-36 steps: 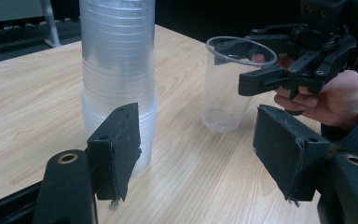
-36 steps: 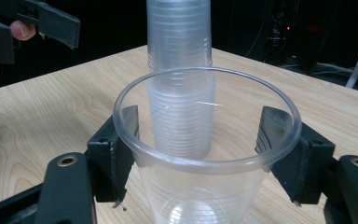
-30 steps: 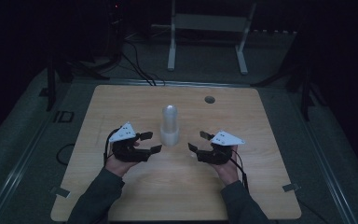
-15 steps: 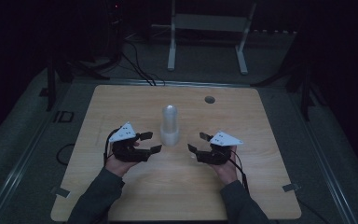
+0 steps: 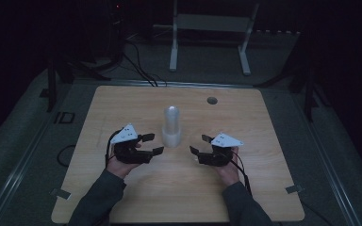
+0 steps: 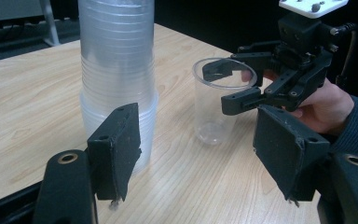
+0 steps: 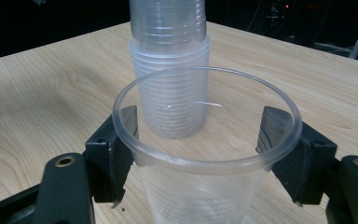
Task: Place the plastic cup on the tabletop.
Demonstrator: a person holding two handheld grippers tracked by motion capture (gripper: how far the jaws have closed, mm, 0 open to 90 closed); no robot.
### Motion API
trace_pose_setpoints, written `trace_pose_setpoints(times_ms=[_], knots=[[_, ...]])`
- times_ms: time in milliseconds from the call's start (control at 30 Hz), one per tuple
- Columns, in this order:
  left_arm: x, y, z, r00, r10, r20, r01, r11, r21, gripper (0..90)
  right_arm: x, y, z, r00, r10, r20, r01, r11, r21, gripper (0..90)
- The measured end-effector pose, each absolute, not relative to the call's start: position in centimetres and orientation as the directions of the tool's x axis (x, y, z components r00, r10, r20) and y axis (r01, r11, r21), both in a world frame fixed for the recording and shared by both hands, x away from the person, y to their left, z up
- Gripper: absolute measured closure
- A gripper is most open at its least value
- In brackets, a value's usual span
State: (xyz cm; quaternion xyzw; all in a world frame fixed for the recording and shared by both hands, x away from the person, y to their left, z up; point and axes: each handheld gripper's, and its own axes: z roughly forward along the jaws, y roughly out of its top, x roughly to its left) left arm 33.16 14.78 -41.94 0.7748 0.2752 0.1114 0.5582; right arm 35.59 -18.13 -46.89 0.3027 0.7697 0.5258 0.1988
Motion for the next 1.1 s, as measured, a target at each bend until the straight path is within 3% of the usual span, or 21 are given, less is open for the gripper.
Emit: trace_pose_setpoints(times_ms=[1100], knots=[[33.14, 14.85, -42.01, 0.823, 0.552, -0.137, 0.305, -0.225, 0.926, 31.8, 35.91, -18.00, -47.79, -0.736, 0.677, 0.010, 0.276, 0.285, 0.918, 26.4]])
